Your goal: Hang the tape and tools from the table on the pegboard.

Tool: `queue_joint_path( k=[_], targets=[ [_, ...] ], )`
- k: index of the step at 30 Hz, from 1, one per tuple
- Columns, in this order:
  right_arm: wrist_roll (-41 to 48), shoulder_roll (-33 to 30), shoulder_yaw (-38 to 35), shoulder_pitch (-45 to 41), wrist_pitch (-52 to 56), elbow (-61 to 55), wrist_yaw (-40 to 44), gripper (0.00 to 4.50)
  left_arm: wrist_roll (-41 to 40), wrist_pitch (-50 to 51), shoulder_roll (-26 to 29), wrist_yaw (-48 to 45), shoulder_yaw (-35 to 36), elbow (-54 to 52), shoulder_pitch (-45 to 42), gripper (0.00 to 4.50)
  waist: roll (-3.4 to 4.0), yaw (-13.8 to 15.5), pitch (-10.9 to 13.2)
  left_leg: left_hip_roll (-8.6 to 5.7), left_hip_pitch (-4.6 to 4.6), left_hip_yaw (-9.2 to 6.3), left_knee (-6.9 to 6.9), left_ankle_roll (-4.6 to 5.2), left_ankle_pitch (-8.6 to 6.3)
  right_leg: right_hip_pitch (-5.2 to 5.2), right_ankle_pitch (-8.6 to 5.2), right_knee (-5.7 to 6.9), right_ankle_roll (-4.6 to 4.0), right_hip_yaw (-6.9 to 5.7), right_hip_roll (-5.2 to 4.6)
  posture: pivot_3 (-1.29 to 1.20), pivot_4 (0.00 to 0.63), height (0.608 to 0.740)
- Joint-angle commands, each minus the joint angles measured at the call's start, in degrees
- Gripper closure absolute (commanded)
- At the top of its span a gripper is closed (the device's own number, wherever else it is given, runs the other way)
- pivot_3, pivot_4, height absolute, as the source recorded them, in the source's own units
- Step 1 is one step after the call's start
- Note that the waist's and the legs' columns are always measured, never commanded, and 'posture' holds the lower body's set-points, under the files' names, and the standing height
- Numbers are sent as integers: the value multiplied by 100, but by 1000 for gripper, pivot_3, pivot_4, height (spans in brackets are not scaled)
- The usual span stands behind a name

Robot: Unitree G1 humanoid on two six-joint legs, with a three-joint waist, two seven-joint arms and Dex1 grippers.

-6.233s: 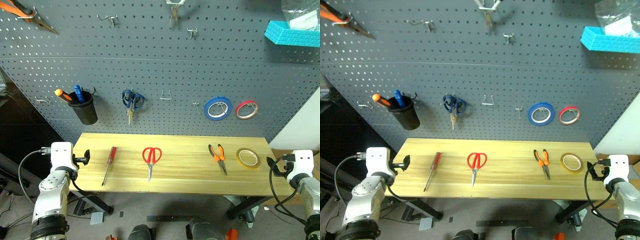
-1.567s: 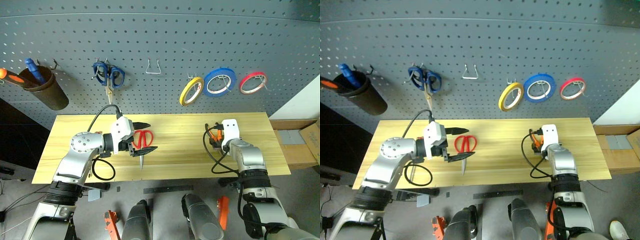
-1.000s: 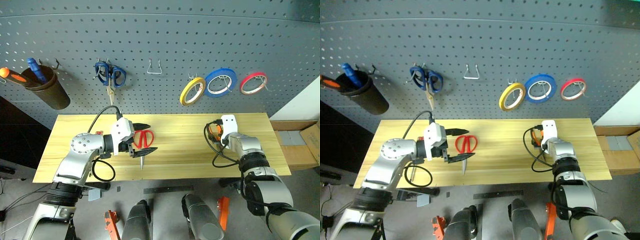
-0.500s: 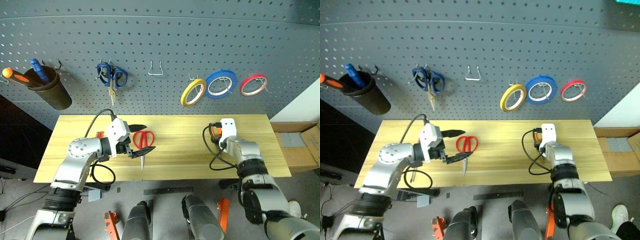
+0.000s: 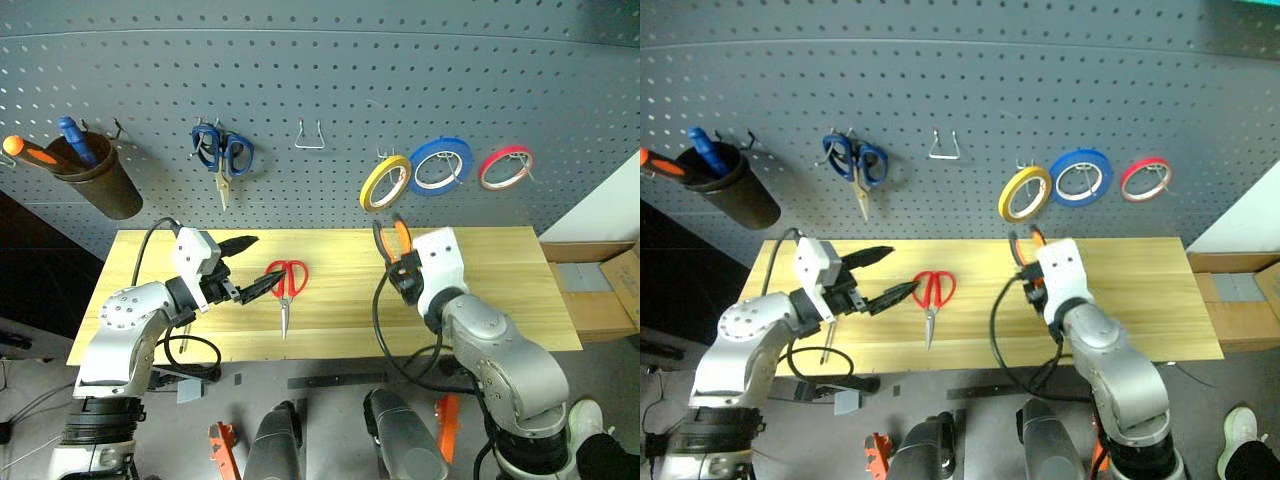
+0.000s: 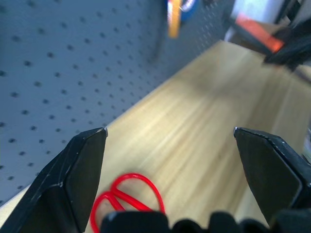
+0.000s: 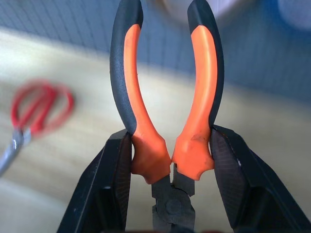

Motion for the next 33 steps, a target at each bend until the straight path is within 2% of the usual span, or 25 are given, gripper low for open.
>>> queue_joint_path(
  k=[1,13,27,33],
  targets=[
    [-141,-40,103,-505,-437,-127,9,2617,-108,-211,-77,228,275,-97,-162,0,-3,4,-21,0,0,-3,-1,0,0,0,0,0,0,-3,7,-161,224,740],
    [44,625,-259,-2389,-1844,2130,275,2618,-280,-216,-210,737,663,-551,97,0,-13,25,-42,3,-4,-10,-9,0,-1,-6,2,2,-4,-13,2,-63,179,740],
    [199,1932,-867,-4203,-3950,4783,-146,2618,-409,-199,-206,1227,1008,-1037,442,0,-45,333,-203,-1,-6,-7,-14,-2,0,-10,4,3,-8,-22,-7,29,132,740],
    [59,1936,-910,-4687,-5355,6006,-79,2618,-367,-252,-235,1302,916,-947,277,0,-65,471,-290,-5,-6,-7,-12,-3,1,-9,6,1,-11,-27,-6,35,128,740]
  ],
)
